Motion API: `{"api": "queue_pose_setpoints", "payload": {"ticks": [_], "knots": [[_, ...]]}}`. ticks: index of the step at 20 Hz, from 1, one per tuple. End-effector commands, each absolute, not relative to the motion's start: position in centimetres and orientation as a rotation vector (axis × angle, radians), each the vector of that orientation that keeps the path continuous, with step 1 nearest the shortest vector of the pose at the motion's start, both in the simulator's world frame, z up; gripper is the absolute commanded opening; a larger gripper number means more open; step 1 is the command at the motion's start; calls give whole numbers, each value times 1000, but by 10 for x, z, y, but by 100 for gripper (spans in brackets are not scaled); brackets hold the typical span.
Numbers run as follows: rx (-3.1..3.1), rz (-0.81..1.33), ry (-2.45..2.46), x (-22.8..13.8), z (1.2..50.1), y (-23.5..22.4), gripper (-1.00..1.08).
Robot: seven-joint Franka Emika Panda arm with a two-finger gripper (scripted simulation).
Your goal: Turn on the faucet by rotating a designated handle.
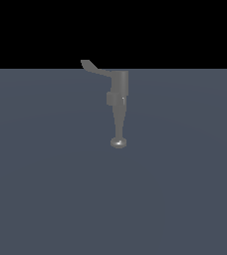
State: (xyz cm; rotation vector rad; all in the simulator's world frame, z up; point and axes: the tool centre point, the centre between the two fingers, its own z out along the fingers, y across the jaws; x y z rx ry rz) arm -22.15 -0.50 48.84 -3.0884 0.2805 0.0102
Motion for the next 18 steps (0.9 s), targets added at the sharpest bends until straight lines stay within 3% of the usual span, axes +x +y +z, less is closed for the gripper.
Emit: {"api": "queue_pose_setpoints", "payload": {"ticks": [1, 18], "knots": [[-3070, 16, 350, -211, 487, -4, -100], [-2876, 86, 970, -117, 463, 10, -100]]}}
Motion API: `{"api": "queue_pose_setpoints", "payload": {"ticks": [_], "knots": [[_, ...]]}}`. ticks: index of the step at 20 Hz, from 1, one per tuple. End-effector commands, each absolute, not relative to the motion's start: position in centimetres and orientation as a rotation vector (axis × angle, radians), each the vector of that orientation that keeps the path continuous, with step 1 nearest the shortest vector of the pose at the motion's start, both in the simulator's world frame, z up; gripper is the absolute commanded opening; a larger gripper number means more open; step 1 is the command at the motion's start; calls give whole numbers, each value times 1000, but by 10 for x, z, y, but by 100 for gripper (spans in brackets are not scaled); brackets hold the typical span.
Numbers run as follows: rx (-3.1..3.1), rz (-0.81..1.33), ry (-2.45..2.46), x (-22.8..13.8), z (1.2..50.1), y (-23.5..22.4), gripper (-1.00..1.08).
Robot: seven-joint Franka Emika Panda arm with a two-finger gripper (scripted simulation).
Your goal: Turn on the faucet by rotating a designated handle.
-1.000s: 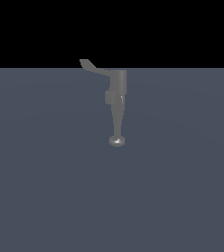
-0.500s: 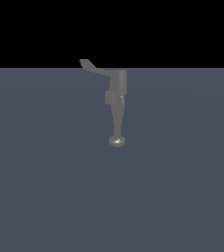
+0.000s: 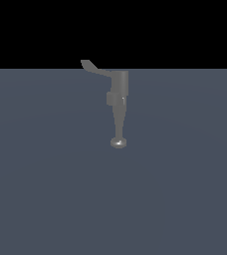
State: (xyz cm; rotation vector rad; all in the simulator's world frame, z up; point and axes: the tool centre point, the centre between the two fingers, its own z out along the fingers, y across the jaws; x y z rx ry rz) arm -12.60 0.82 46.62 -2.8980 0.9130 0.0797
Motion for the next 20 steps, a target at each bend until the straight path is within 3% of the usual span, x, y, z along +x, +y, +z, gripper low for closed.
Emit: {"api": "queue_pose_setpoints", "payload": {"ticks": [1, 20], "knots": [[-2863, 90, 1007, -112, 461, 11, -100], [-2544, 133, 1699, -11, 402, 32, -100]]}}
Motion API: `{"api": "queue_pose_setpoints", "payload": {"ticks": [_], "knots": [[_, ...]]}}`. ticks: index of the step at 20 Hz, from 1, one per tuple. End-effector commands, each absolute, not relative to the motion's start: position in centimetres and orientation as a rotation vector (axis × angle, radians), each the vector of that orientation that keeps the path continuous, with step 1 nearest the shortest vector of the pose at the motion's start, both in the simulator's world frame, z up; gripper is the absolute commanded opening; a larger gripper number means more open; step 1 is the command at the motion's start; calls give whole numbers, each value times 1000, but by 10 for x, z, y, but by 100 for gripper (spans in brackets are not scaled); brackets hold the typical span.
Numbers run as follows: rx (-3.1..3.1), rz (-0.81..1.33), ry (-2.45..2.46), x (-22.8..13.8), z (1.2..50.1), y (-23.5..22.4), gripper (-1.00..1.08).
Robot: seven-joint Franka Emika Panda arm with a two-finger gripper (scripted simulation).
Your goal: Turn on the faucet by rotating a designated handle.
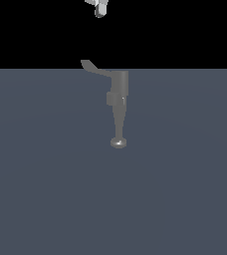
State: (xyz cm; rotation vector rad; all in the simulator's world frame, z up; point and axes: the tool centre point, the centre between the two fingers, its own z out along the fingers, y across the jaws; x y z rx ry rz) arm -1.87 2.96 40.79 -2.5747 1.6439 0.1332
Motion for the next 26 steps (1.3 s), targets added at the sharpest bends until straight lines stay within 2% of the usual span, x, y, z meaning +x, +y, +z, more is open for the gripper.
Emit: {"api": "queue_pose_setpoints", "payload": {"ticks": [1, 16, 26], "knots": [[-2524, 132, 1733, -6, 399, 33, -100], [-2187, 74, 2220, 62, 336, 56, -100], [-2014, 17, 2405, 89, 306, 68, -100]]}}
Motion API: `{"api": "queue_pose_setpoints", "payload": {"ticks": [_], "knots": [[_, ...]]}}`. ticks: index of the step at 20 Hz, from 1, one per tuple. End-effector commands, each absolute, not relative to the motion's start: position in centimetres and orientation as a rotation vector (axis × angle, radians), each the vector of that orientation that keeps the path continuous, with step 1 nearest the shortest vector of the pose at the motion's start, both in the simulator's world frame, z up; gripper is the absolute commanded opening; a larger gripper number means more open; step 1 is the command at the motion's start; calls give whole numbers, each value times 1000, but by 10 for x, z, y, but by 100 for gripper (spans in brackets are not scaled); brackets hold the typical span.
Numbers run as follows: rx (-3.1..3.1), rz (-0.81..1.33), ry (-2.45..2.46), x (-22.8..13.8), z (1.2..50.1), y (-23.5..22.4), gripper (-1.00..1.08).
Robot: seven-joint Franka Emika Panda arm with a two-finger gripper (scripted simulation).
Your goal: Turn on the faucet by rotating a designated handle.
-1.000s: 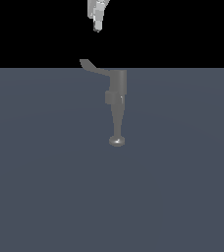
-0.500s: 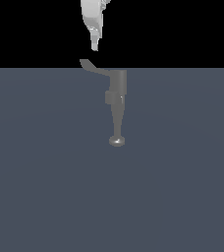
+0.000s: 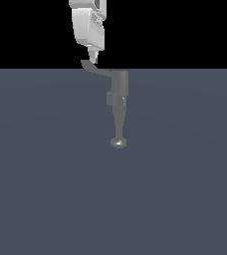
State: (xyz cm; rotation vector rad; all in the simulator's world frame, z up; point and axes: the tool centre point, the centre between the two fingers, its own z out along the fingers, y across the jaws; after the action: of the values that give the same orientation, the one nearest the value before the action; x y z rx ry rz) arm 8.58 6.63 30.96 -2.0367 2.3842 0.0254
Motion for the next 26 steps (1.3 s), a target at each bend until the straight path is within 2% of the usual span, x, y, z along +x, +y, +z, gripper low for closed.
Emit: {"api": "queue_pose_setpoints", "payload": {"ticks": [1, 12, 26], "knots": [[-2004, 13, 2415, 90, 305, 68, -100], [-1971, 1, 2446, 95, 299, 71, -100], [-1971, 1, 2446, 61, 299, 78, -100]]}}
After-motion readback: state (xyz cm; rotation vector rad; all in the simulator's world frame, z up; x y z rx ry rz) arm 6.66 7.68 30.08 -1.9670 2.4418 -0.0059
